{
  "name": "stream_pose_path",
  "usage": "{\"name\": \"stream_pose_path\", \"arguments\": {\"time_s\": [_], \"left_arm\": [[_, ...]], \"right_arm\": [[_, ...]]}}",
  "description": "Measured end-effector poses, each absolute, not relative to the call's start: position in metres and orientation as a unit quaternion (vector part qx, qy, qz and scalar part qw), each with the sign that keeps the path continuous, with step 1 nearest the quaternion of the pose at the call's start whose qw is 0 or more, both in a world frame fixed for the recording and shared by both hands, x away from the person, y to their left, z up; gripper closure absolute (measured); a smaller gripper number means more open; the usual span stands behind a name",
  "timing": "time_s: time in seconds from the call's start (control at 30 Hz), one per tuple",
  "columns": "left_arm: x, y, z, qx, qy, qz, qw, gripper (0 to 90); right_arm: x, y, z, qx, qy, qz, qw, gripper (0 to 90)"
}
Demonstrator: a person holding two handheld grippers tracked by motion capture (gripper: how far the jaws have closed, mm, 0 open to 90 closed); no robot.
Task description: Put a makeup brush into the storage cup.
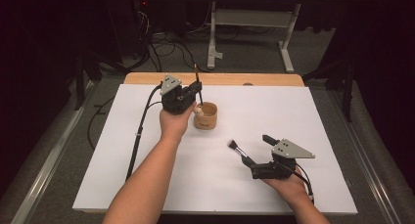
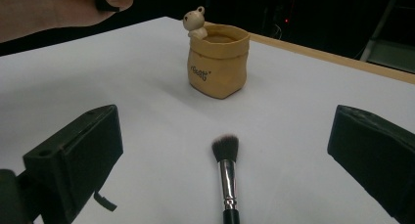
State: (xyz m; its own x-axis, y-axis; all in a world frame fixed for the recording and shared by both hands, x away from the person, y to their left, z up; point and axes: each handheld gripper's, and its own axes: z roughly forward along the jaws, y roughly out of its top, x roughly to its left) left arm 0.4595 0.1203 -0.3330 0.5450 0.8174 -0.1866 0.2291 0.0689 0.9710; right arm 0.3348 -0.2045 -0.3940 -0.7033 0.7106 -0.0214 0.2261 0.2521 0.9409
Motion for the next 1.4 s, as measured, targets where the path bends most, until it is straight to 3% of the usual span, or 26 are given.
{"name": "stream_pose_path", "arguments": {"time_s": [1.4], "left_arm": [[0.467,0.117,-0.373,0.66,0.439,0.233,0.563,83.0]], "right_arm": [[0.334,-0.203,-0.395,0.311,0.758,0.528,0.222,1.8]]}}
